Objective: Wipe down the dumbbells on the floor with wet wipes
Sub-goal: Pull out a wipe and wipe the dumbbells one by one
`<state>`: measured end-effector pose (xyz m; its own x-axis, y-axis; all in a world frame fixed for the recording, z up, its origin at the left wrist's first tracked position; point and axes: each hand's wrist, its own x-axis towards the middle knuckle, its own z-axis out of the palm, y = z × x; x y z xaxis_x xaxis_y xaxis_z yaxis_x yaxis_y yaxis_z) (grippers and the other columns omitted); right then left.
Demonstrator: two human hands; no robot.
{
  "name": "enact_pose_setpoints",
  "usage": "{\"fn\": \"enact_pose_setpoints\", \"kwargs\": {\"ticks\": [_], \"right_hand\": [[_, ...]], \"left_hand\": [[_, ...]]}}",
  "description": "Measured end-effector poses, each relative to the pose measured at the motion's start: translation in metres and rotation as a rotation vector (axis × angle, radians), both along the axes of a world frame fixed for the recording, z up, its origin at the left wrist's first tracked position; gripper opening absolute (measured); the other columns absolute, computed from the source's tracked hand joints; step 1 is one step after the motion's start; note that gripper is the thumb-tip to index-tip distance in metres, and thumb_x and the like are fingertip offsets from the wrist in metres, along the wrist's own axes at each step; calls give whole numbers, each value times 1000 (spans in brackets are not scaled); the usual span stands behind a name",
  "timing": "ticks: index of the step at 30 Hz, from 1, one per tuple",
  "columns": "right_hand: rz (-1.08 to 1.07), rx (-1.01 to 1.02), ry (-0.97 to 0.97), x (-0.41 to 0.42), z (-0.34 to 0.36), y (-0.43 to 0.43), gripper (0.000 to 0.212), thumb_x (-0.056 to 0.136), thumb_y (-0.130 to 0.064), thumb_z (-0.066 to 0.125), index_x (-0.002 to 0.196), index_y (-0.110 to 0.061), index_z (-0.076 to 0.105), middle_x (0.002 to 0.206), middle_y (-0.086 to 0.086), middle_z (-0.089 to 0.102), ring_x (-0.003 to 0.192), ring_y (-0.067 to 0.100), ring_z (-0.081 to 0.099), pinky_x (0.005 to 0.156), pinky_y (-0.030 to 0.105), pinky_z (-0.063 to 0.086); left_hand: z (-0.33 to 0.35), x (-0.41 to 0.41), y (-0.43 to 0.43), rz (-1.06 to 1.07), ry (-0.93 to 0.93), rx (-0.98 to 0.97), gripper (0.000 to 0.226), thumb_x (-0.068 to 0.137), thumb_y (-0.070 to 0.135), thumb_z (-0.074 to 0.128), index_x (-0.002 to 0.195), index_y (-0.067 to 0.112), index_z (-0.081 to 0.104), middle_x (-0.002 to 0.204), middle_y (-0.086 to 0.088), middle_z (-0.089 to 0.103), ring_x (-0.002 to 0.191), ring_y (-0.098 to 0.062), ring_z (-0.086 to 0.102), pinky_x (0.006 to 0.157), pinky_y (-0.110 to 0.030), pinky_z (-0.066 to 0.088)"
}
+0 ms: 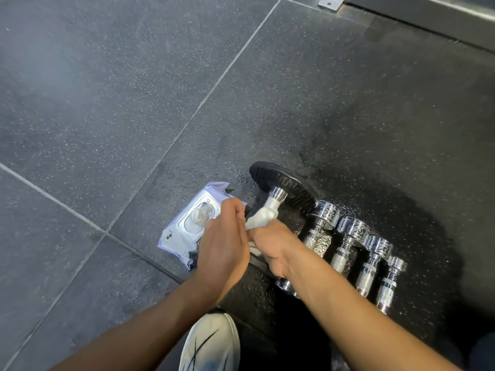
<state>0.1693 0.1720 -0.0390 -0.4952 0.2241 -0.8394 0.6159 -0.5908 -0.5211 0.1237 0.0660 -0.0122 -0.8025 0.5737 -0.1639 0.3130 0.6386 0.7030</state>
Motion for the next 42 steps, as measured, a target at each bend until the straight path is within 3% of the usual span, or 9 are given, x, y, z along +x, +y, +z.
{"fn": "enact_pose_setpoints", "kwargs": {"ticks": [6,10,13,18,22,26,29,35,42], "right_hand": [[-231,-298,175,1,-14,4,31,94,7,60,125,5,67,117,22,73,107,32,71,84,35,61],[-350,-404,292,-1,-22,16,29,94,0,57,121,6,66,100,21,72,75,25,69,78,38,51],[-507,-341,300,-13,-20,28,18,96,-3,55,108,3,67,77,14,67,58,21,62,65,36,48],[-652,-179,194,-24,-19,27,20,93,-3,63,112,2,66,90,17,66,61,23,60,60,35,50],[-389,104,4,-24,-31,10,40,91,-22,70,126,-10,54,105,16,71,81,29,70,60,34,55],[94,119,-97,-6,-18,-2,61,82,-19,84,129,-8,46,108,9,71,91,16,69,72,28,59],[210,232,-131,-1,-17,-4,73,81,-26,85,129,-9,32,111,8,65,100,20,66,78,34,61],[-399,-108,97,-15,-23,17,32,98,-8,65,126,7,60,98,25,70,63,24,70,52,31,53],[-617,-309,343,-12,-19,28,22,102,-26,61,104,-5,68,81,10,66,67,18,65,66,34,53]], "left_hand": [[-6,-6,-3,28,-2,55,15,108,27,35,96,36,35,73,4,52,69,-31,54,66,-55,47],[-8,-8,-2,56,-12,74,13,109,26,35,96,27,38,71,6,50,67,-12,54,63,-44,40],[-7,-9,-2,47,8,67,14,109,26,35,96,25,38,70,5,48,68,-27,49,64,-52,43],[-6,-9,-2,34,11,61,14,109,26,35,95,26,38,69,5,46,68,-32,49,65,-57,45],[-5,-7,-2,12,6,61,15,108,28,34,94,31,35,70,3,48,66,-34,51,64,-57,46],[-4,-6,-2,14,5,55,10,104,39,28,97,37,34,75,3,53,69,-33,54,66,-57,47],[-6,-7,-2,22,6,54,11,107,36,29,97,35,36,77,5,54,70,-31,55,67,-56,47],[-7,-8,-3,11,8,48,11,108,32,32,98,30,37,72,3,51,68,-31,52,66,-57,46],[-5,-9,-3,46,-4,49,13,109,28,33,97,28,38,69,0,50,66,-30,50,65,-58,45]]}}
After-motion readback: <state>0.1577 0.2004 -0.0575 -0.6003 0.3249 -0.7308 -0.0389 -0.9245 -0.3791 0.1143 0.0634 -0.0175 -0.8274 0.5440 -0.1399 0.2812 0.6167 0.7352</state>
